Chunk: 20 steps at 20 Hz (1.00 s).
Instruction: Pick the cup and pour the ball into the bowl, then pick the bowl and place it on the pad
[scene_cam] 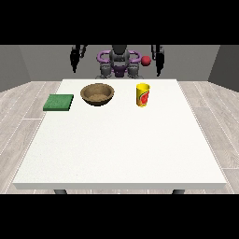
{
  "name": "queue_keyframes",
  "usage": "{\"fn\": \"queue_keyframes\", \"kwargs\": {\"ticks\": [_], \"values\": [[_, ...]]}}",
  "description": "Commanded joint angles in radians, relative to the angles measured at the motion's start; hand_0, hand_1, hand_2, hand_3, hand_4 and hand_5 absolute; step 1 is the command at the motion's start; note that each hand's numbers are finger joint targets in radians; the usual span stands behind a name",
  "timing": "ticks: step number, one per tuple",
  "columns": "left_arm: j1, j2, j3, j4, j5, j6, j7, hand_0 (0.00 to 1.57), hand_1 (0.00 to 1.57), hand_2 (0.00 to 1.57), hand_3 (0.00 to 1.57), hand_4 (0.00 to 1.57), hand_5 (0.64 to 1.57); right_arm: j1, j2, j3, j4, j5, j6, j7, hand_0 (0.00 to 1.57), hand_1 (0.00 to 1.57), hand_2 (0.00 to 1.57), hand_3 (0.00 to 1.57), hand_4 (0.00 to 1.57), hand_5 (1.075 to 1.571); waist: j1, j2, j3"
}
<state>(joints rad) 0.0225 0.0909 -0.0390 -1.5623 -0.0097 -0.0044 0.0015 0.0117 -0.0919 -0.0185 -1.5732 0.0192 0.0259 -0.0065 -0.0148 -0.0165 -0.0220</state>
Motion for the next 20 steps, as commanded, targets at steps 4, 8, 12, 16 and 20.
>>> {"fn": "queue_keyframes", "kwargs": {"ticks": [4,8,12,16,20], "values": [[-0.01,0.025,0.012,-0.091,0.012,0.001,0.074,0.0,0.0,0.0,0.0,0.66,1.566,-0.009,-0.04,-0.013,-0.087,-0.009,0.01,0.078,0.0,0.0,0.0,0.0,0.87,1.533,0.002,-0.225,0.0147],[-0.007,-0.083,0.039,-0.153,0.126,0.073,0.267,0.0,0.0,0.0,0.0,0.64,1.565,0.045,0.033,-0.016,-0.18,-0.154,0.016,0.299,0.0,0.0,0.0,0.0,0.87,1.539,-0.06,-0.377,0.0212],[-0.045,-0.089,-0.036,-0.276,0.104,0.164,0.446,0.0,0.0,0.0,0.0,0.64,1.564,0.025,0.068,0.026,-0.286,-0.103,-0.087,0.443,0.0,0.0,0.0,0.0,0.86,1.532,-0.033,-0.358,0.022],[-0.07,-0.09,-0.071,-0.382,0.054,0.189,0.457,0.0,0.0,0.0,0.0,0.58,1.56,0.037,0.013,-0.042,-0.413,-0.157,-0.063,0.465,0.0,0.0,0.0,0.0,0.79,1.548,-0.023,-0.255,0.0223],[-0.159,-0.09,-0.031,-0.267,0.013,0.189,0.287,0.0,0.0,0.0,0.0,0.6,1.556,-0.014,0.001,-0.055,-0.389,-0.149,-0.03,0.35,0.0,0.0,0.0,0.0,0.76,1.551,-0.061,-0.085,0.0221]]}}
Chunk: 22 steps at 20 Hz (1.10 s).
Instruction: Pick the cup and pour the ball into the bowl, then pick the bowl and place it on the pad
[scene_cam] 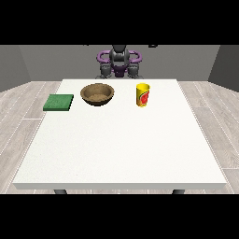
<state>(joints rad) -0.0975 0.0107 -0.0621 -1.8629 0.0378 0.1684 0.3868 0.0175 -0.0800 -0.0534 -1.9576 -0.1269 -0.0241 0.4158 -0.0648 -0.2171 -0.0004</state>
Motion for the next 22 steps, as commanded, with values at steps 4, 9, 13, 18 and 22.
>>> {"fn": "queue_keyframes", "kwargs": {"ticks": [4,9,13,18,22], "values": [[-0.071,-0.005,0.007,0.117,-0.042,-0.026,-0.255,0.0,0.0,0.0,0.0,0.58,1.544,-0.069,0.04,0.009,0.046,0.025,0.003,-0.19,0.0,0.0,0.0,0.0,0.73,1.55,-0.007,0.251,0.0003],[-0.166,0.038,0.107,0.231,-0.056,-0.019,-0.441,0.0,0.0,0.0,0.0,0.57,1.507,-0.131,0.014,-0.048,0.116,-0.019,0.055,-0.321,0.0,0.0,0.0,0.0,0.68,1.539,-0.029,0.42,0.0004],[-0.173,0.066,0.165,0.381,-0.012,-0.071,-0.57,0.0,0.0,0.0,0.0,0.48,1.483,-0.135,-0.034,-0.092,0.141,-0.07,0.121,-0.361,0.0,0.0,0.0,0.0,0.68,1.548,-0.055,0.456,0.0001],[-0.127,0.028,0.134,0.565,-0.055,-0.075,-0.741,0.0,0.0,0.0,0.0,0.19,1.472,-0.127,-0.063,-0.147,0.197,-0.111,0.152,-0.38,0.0,0.0,0.0,0.0,0.68,1.559,-0.059,0.434,0.0],[-0.224,0.052,0.166,0.706,-0.035,-0.107,-0.778,0.0,0.0,0.0,0.0,0.0,1.441,-0.181,-0.105,-0.201,0.308,-0.135,0.184,-0.427,0.0,0.0,0.0,0.0,0.67,1.56,-0.038,0.435,0.0002]]}}
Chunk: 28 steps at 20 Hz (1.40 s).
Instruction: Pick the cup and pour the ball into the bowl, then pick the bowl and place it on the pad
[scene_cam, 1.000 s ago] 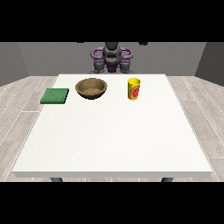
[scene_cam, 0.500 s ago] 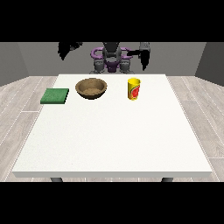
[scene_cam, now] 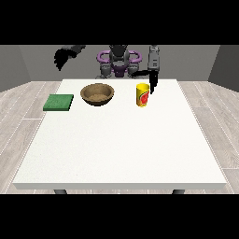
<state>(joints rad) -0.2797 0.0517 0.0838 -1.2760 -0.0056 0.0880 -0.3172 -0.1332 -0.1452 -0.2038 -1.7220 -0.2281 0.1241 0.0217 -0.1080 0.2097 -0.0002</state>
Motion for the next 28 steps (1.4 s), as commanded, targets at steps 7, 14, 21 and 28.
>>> {"fn": "queue_keyframes", "kwargs": {"ticks": [7,14,21,28], "values": [[-0.096,-0.009,0.032,0.329,0.004,-0.016,-0.124,0.0,0.0,0.0,0.0,0.2,1.42,0.026,-0.046,-0.045,0.139,-0.025,0.076,-0.054,0.0,0.0,0.0,0.0,0.68,1.563,-0.003,-0.064,0.0002],[-0.205,0.056,0.156,0.552,0.054,-0.013,-0.32,0.0,0.0,0.0,0.0,0.89,1.555,-0.022,-0.09,-0.075,0.103,-0.066,0.105,-0.051,0.0,0.0,0.0,0.0,0.67,1.566,-0.06,0.032,-0.0004],[-0.241,0.081,0.154,0.638,-0.039,0.152,-0.424,1.27,1.27,1.57,1.57,1.35,1.468,-0.078,-0.166,-0.143,0.085,-0.171,0.17,-0.025,0.0,0.0,0.0,0.17,0.65,1.568,-0.116,0.105,-0.0003],[-0.302,0.067,0.04,0.622,-0.174,0.298,-0.197,1.27,1.27,1.57,1.57,1.4,1.432,-0.049,-0.213,-0.172,0.201,-0.194,0.195,0.052,0.0,0.0,0.0,0.29,0.64,1.567,-0.088,-0.08,0.0012]]}}
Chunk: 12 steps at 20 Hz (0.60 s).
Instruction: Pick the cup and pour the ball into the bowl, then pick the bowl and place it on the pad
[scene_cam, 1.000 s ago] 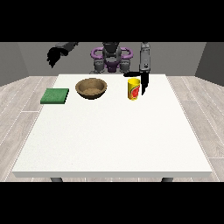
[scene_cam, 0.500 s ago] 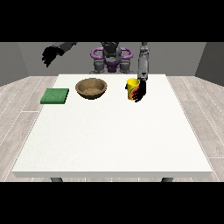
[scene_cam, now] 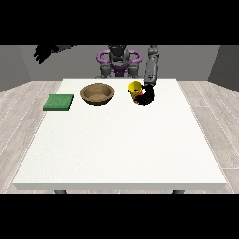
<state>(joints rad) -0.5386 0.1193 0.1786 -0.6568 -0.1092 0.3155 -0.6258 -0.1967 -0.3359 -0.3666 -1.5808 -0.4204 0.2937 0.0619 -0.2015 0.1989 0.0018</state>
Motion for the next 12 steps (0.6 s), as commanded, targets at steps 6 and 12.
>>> {"fn": "queue_keyframes", "kwargs": {"ticks": [6,12], "values": [[-0.116,-0.019,-0.264,0.03,-0.378,0.325,0.319,1.34,1.34,1.57,1.57,1.41,1.525,0.008,-0.014,0.0,0.159,0.017,0.03,0.007,0.0,0.0,0.0,0.25,0.63,1.562,0.017,-0.166,0.0042],[-0.23,-0.062,-0.443,0.137,-0.642,0.349,0.64,1.36,1.36,1.57,1.57,1.45,1.533,0.009,-0.037,-0.022,0.27,0.015,0.046,0.012,0.0,0.0,0.0,0.08,0.68,1.561,0.059,-0.24,0.0017]]}}
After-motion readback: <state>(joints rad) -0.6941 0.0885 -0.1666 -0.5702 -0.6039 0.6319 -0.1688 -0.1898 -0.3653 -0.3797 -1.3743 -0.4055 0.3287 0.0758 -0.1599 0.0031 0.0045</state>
